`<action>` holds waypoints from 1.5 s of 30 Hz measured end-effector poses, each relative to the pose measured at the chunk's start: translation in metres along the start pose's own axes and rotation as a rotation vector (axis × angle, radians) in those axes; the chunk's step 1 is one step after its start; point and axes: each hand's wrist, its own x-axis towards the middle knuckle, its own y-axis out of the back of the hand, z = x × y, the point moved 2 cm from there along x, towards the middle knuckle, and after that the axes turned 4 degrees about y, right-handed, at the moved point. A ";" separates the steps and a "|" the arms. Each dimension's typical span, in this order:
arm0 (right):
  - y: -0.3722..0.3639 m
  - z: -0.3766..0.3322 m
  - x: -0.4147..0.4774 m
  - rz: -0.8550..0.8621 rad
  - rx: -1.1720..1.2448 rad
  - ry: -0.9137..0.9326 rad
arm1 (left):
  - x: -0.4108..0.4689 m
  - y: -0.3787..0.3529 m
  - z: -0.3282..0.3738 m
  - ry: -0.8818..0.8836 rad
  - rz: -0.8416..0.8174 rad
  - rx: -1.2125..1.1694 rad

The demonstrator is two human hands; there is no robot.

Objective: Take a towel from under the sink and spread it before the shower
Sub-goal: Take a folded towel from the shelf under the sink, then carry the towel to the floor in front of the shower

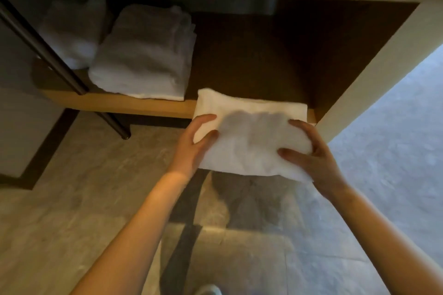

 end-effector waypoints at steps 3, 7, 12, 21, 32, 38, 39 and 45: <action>0.004 -0.042 -0.028 0.034 -0.066 -0.081 | -0.037 0.013 0.038 0.051 0.038 -0.020; 0.016 -0.118 -0.069 -0.064 -0.026 -0.149 | -0.092 0.041 0.106 0.068 0.058 0.065; 0.035 -0.232 -0.135 -0.139 0.016 -0.193 | -0.174 0.072 0.199 0.172 0.093 0.036; 0.091 -0.439 -0.235 -0.195 0.061 -0.224 | -0.321 0.115 0.392 0.288 0.185 -0.082; 0.150 -0.630 -0.248 -0.124 0.079 -0.067 | -0.352 0.148 0.586 0.092 0.175 -0.056; 0.156 -0.656 -0.225 -0.118 0.102 -0.013 | -0.329 0.155 0.617 0.000 0.170 -0.011; 0.156 -0.659 -0.220 -0.118 0.105 -0.005 | -0.326 0.157 0.620 -0.011 0.169 -0.017; 0.156 -0.675 -0.190 -0.178 0.120 0.075 | -0.323 0.162 0.636 0.001 0.242 -0.058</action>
